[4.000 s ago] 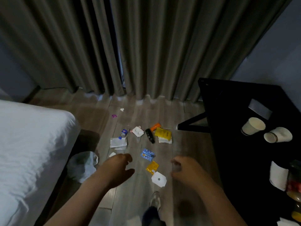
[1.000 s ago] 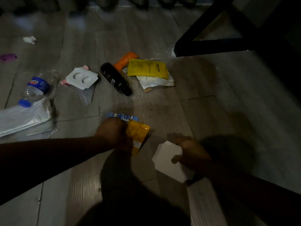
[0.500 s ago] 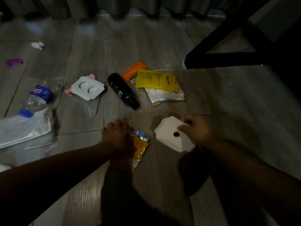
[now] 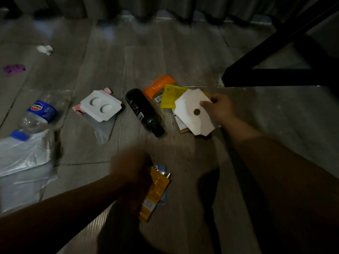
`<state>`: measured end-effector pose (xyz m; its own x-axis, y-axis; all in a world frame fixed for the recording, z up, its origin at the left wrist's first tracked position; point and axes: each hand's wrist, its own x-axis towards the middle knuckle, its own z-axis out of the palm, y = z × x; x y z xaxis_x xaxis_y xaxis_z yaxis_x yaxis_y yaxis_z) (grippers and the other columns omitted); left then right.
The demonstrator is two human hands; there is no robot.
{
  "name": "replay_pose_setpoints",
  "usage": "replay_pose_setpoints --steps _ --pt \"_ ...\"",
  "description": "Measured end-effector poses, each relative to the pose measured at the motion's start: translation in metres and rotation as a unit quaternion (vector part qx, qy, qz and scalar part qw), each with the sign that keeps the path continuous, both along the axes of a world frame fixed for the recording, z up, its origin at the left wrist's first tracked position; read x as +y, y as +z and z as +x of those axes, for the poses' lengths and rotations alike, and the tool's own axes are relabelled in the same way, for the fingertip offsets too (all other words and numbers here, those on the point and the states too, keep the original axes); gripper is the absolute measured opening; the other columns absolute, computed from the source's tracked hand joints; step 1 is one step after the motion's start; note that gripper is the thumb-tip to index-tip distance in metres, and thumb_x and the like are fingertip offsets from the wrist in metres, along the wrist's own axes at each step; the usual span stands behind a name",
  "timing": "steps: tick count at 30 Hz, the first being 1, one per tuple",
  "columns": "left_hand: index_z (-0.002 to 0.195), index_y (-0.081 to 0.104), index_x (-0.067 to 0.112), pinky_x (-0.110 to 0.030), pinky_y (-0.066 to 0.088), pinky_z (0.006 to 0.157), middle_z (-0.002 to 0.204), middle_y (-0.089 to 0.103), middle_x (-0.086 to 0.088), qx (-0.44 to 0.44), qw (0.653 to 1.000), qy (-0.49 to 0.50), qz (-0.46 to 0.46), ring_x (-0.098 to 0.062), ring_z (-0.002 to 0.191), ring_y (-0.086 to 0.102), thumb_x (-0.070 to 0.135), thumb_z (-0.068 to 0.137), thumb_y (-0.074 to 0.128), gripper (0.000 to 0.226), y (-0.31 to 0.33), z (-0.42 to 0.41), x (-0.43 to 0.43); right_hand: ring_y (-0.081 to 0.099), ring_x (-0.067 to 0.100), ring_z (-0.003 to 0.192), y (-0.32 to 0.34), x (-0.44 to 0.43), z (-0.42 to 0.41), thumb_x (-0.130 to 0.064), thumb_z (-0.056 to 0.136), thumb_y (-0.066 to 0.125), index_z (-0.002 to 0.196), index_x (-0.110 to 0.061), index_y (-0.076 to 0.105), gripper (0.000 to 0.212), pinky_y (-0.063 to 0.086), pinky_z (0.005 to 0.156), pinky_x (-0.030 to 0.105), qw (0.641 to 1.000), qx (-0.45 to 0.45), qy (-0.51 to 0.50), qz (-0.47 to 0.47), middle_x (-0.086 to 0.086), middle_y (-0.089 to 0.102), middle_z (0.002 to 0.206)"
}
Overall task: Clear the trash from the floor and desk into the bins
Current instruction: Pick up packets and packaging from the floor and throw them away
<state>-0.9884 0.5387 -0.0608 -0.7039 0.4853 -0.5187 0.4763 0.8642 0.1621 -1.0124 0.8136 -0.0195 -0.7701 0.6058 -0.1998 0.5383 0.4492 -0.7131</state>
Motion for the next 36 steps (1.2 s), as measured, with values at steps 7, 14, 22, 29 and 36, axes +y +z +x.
replay_pose_setpoints --steps 7,14,22,29,36 --pt "0.138 0.034 0.031 -0.05 0.028 0.107 0.145 0.03 -0.002 0.001 1.0 0.008 -0.008 -0.027 0.132 0.029 0.054 0.074 0.068 0.075 0.001 -0.002 0.006 0.026 0.034 0.14 -0.044 0.017 -0.024 -0.067 0.06 0.074 0.148 -0.019 0.02 0.114 0.029 0.11 0.047 0.989 -0.12 -0.034 0.076 0.011 0.023 0.153" --pt "0.136 0.036 0.033 -0.049 0.029 0.107 0.141 0.033 -0.001 -0.003 1.0 0.019 -0.01 -0.026 0.129 0.032 0.052 0.074 0.068 0.072 0.001 -0.003 0.008 0.04 0.035 0.132 -0.086 0.025 -0.029 -0.091 0.026 0.055 0.145 -0.037 0.019 0.136 0.035 0.105 0.054 0.991 -0.122 -0.04 0.04 0.008 0.038 0.147" --pt "0.137 0.035 0.033 -0.051 0.026 0.108 0.144 0.03 -0.001 -0.014 1.0 0.017 -0.022 -0.026 0.132 0.028 0.051 0.073 0.07 0.075 0.005 -0.002 0.01 0.039 0.039 0.13 -0.071 0.014 -0.012 -0.064 0.064 0.072 0.151 -0.029 0.012 0.111 0.037 0.101 0.045 0.991 -0.076 -0.038 0.099 0.018 0.036 0.145" --pt "0.132 0.039 0.038 -0.051 0.026 0.107 0.14 0.033 0.001 -0.025 0.999 0.026 -0.012 -0.026 0.13 0.03 0.052 0.069 0.072 0.073 0.003 -0.003 0.008 0.051 0.038 0.117 -0.058 0.015 0.0 -0.052 0.075 0.07 0.144 -0.026 0.034 0.082 0.044 0.092 0.04 0.988 -0.026 -0.009 0.15 0.02 0.047 0.134" --pt "0.131 0.042 0.039 -0.048 0.031 0.104 0.137 0.037 0.001 -0.001 1.0 0.017 -0.007 -0.026 0.126 0.035 0.055 0.068 0.071 0.071 0.004 0.001 0.006 0.052 0.033 0.12 -0.047 0.013 0.027 -0.041 0.073 0.075 0.141 -0.022 0.043 0.077 0.043 0.096 0.037 0.991 0.027 -0.043 0.121 0.014 0.052 0.136"
